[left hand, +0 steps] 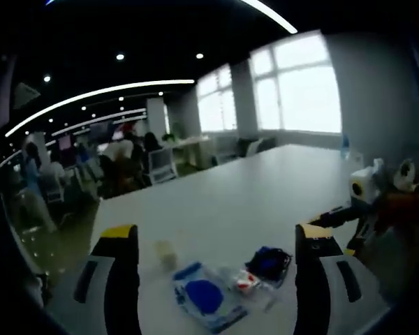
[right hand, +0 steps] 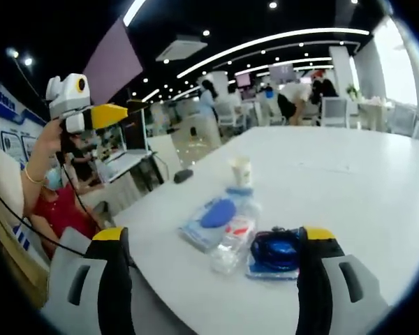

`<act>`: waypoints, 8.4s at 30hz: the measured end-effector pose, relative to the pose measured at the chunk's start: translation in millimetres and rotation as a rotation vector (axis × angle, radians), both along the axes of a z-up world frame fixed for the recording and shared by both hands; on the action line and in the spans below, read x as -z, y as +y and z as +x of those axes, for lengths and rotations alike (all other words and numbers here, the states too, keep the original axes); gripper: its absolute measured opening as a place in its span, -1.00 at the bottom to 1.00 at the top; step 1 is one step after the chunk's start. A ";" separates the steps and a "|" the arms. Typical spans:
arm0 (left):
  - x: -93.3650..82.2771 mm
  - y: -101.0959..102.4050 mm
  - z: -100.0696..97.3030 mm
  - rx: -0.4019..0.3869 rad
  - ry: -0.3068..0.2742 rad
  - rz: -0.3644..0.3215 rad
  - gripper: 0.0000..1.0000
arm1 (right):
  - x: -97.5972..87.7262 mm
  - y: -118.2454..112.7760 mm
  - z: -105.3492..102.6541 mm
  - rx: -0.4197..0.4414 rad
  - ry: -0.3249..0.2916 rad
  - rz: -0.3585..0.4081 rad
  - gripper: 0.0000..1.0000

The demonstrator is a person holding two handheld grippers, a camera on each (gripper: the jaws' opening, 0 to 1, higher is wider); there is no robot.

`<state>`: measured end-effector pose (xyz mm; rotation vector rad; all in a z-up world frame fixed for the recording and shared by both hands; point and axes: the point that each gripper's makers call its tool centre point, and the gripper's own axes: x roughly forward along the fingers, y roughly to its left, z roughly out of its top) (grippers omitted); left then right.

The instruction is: Arrange the tabletop items into an orderly group along one side of the table until the central work area is clear of visible clutter.

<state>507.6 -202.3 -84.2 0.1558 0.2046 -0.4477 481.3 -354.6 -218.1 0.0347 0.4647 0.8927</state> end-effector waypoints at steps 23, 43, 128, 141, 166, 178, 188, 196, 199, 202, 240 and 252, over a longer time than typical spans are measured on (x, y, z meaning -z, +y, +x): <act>38.1 14.4 -15.1 -0.044 0.176 0.034 0.58 | 38.6 47.0 37.6 -0.045 0.079 -0.055 0.73; 76.0 15.0 -11.1 -0.059 0.279 -0.003 0.47 | 83.9 74.4 44.3 -0.065 0.149 -0.127 0.45; 176.6 -18.7 26.9 -0.068 0.528 -0.225 0.19 | 99.4 86.7 78.9 0.150 0.144 -0.073 -0.26; 165.0 -32.9 35.5 -0.009 0.515 -0.349 0.19 | 46.7 96.2 54.2 0.039 0.017 0.033 -0.26; 140.0 -63.8 23.9 0.173 0.468 -0.525 -0.22 | 18.6 96.8 35.9 -0.048 -0.090 0.062 -0.21; 107.1 -69.2 18.3 0.351 0.350 -0.487 -0.33 | -7.5 89.9 29.7 -0.123 -0.130 0.137 -0.17; 84.0 -78.3 6.9 0.507 0.279 -0.444 -0.34 | -21.3 88.1 14.8 -0.275 -0.085 0.235 -0.16; 56.2 -90.2 -13.6 0.671 0.225 -0.469 -0.34 | -30.9 85.4 -9.8 -0.465 -0.012 0.335 -0.03; 45.3 -94.9 -21.2 0.723 0.211 -0.488 -0.34 | -33.1 87.0 -17.7 -0.498 0.023 0.368 0.05; 40.4 -98.7 -24.7 0.750 0.199 -0.464 -0.34 | -40.7 88.0 -23.1 -0.510 0.028 0.426 -0.13; 32.2 -103.6 5.6 0.366 0.079 -0.344 0.01 | -47.9 75.3 17.1 -0.208 -0.174 0.372 -0.23; 36.1 -97.2 14.3 0.151 0.070 -0.358 0.09 | -44.0 73.7 31.8 -0.119 -0.244 0.286 -0.22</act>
